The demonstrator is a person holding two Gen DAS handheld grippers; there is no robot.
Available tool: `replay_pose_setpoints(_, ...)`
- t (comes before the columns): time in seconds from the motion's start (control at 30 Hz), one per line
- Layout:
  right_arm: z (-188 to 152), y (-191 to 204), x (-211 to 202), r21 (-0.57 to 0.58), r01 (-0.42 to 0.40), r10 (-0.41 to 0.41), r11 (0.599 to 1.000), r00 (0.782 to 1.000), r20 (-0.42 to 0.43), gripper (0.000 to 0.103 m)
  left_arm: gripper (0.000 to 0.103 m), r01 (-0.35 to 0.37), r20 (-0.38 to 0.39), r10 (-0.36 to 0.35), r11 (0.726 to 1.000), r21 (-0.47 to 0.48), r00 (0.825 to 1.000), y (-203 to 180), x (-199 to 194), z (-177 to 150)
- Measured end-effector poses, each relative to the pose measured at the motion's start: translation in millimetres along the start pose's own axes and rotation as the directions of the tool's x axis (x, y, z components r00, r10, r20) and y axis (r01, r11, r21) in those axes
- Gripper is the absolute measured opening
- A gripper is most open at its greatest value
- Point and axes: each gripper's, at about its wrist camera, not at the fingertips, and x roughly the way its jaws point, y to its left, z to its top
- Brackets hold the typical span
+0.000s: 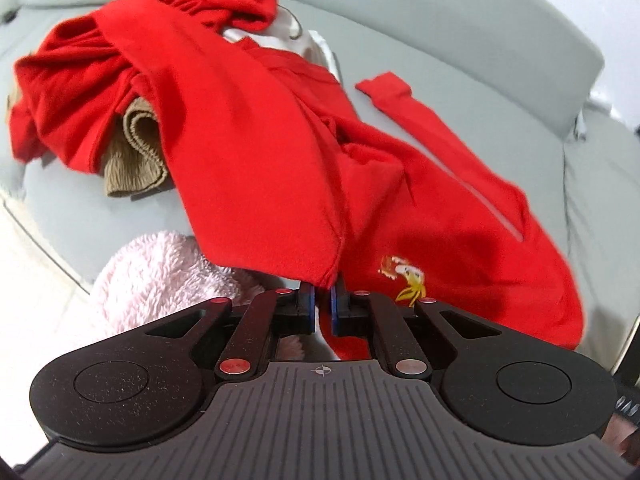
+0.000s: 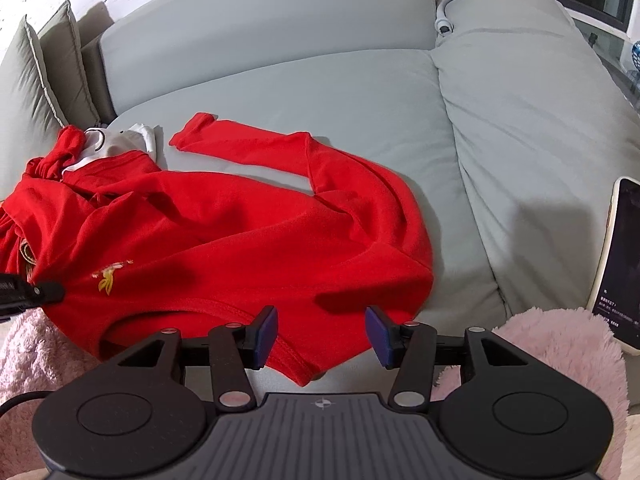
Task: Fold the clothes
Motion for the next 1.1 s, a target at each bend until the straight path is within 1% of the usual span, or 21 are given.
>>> replay_pose_setpoints(0.17, -1, -2, 1, 0.019, 0.001, -0.001, 1.000, 1.000, -0.009, 0.049, 0.009, -0.011, -0.032, 0.012, 1.000, 0.028, 0.999, 1, 10, -4)
replay_pose_setpoints(0.23, -1, -3, 2, 0.028, -0.002, 0.003, 1.000, 1.000, -0.015, 0.049, 0.015, -0.016, -0.022, 0.017, 0.999, 0.042, 1.000, 1, 11, -6)
replay_pose_setpoints(0.27, -2, -4, 2, 0.035, -0.004, 0.004, 0.999, 1.000, -0.019, 0.049, 0.016, -0.020, -0.022, 0.021, 0.998, 0.058, 1.000, 0, 12, -7)
replay_pose_setpoints(0.33, -2, -4, 3, 0.041, -0.006, 0.007, 0.999, 1.000, -0.024, 0.049, 0.017, -0.019, -0.029, 0.020, 0.998, 0.060, 0.999, 0, 14, -6)
replay_pose_setpoints(0.43, -3, -3, 4, 0.042, -0.009, 0.010, 0.999, 1.000, -0.026, 0.049, 0.017, -0.015, -0.041, 0.017, 0.998, 0.062, 0.999, 1, 17, -6)
replay_pose_setpoints(0.53, -3, -3, 4, 0.044, -0.015, 0.016, 0.999, 1.000, -0.026, 0.049, 0.013, 0.002, -0.064, 0.002, 0.998, 0.061, 0.998, 1, 20, -6)
replay_pose_setpoints(0.63, -3, -4, 3, 0.052, -0.016, 0.018, 0.999, 1.000, -0.025, 0.049, 0.013, 0.017, -0.063, -0.014, 0.998, 0.059, 0.998, 2, 21, -8)
replay_pose_setpoints(0.83, -4, -6, 3, 0.064, -0.011, 0.013, 0.998, 1.000, -0.028, 0.049, 0.012, 0.043, -0.064, -0.044, 0.999, -0.016, 0.997, 12, 19, -7)
replay_pose_setpoints(1.1, -7, -3, 5, 0.059, -0.015, 0.018, 0.998, 0.999, -0.037, 0.049, 0.012, 0.043, -0.056, -0.044, 0.999, -0.015, 0.997, 12, 16, -6)
